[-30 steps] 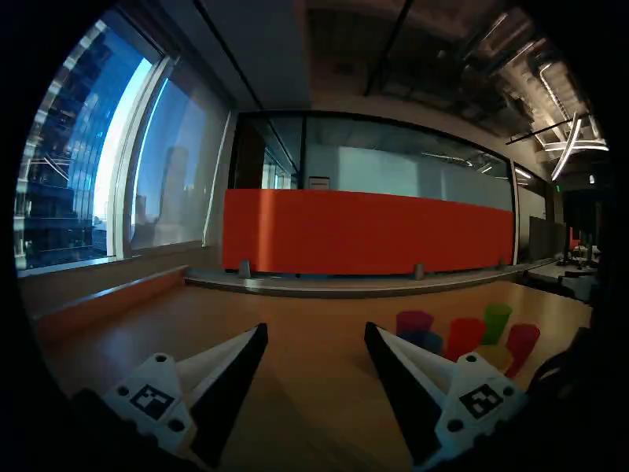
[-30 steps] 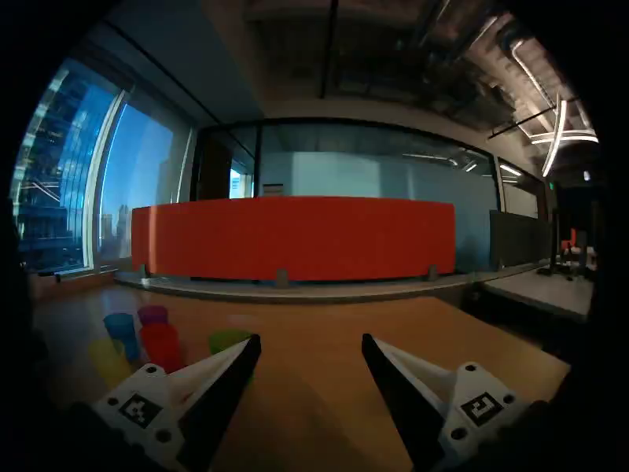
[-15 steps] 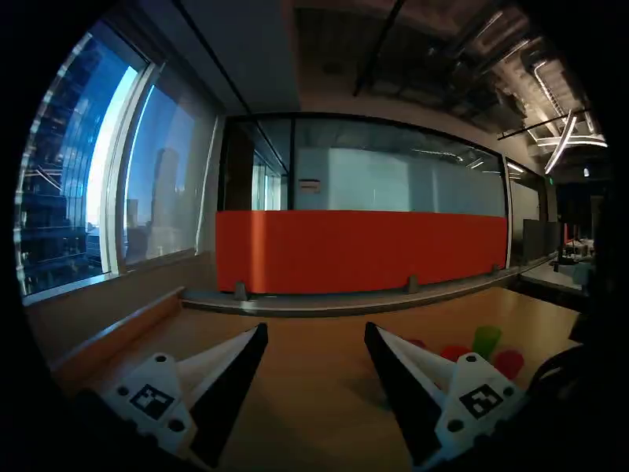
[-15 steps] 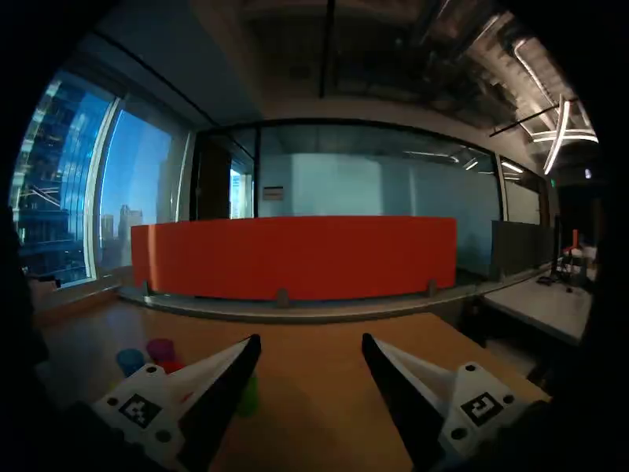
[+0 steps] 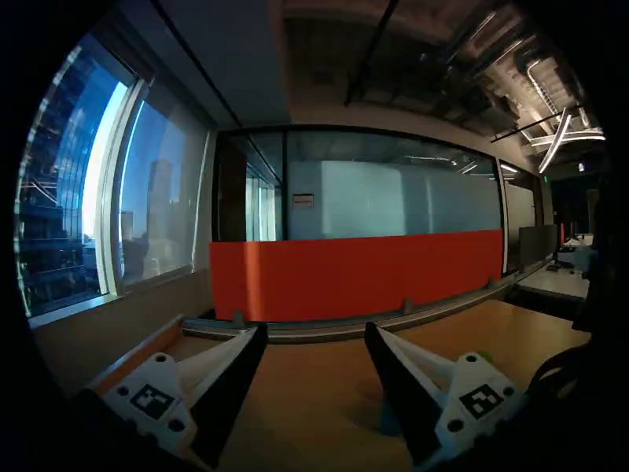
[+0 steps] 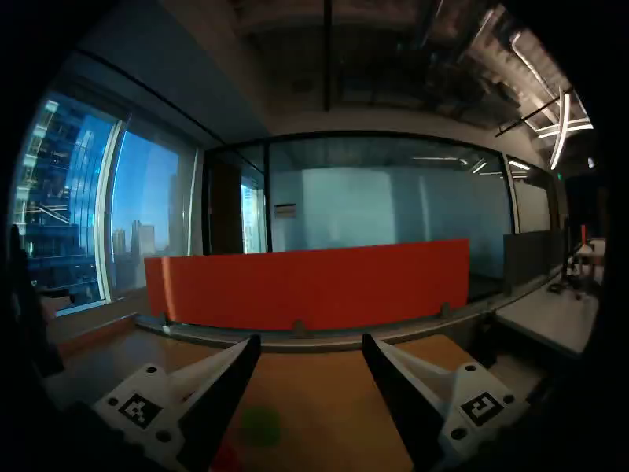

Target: Pour water

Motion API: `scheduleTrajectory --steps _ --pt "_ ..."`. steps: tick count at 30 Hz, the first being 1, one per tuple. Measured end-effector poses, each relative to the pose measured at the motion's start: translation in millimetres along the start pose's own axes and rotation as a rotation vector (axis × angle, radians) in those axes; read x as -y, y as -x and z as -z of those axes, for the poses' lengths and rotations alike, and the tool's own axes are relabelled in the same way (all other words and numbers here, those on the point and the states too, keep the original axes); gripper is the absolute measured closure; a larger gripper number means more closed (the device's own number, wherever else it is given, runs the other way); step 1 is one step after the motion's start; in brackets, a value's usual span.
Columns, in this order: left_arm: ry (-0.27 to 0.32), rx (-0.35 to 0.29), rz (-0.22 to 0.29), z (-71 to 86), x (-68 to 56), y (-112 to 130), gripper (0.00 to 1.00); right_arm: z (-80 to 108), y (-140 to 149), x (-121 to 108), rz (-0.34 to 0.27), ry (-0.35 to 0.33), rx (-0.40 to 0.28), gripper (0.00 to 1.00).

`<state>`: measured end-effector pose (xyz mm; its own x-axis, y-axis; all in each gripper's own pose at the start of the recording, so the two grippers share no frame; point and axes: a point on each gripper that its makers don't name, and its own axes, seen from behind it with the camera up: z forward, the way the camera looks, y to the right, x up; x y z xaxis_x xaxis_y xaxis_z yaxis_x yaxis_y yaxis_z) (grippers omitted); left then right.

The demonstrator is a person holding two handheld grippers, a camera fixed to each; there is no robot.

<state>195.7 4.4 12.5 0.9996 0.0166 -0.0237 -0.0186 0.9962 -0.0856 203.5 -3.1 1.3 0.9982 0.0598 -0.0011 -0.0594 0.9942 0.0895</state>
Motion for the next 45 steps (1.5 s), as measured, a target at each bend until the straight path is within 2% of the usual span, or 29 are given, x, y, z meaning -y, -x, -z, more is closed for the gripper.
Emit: scheduleTrajectory --steps 9,14,21,30,36,45 --pt "0.022 0.012 0.003 -0.4 -2.2 -1.6 0.09 0.8 -2.7 -0.6 0.008 -0.006 0.003 0.01" --pt "0.062 0.021 -0.008 -1.0 -8.4 -2.2 0.09 0.4 -1.5 3.1 0.027 -0.035 0.008 0.01" --pt "0.161 0.047 -0.024 -1.6 -25.3 2.6 0.09 0.9 -0.2 23.5 0.03 -0.153 0.024 0.01" --pt "0.289 0.081 -0.008 -3.7 -43.3 12.5 0.09 7.3 6.0 60.5 0.065 -0.336 0.042 0.01" --pt "0.356 0.085 0.013 -4.8 -52.5 14.0 0.09 7.6 8.1 69.1 0.066 -0.386 0.061 0.01" --pt "0.429 0.108 -0.019 -7.0 -65.8 22.6 0.09 4.8 14.3 79.0 0.079 -0.442 0.107 0.01"
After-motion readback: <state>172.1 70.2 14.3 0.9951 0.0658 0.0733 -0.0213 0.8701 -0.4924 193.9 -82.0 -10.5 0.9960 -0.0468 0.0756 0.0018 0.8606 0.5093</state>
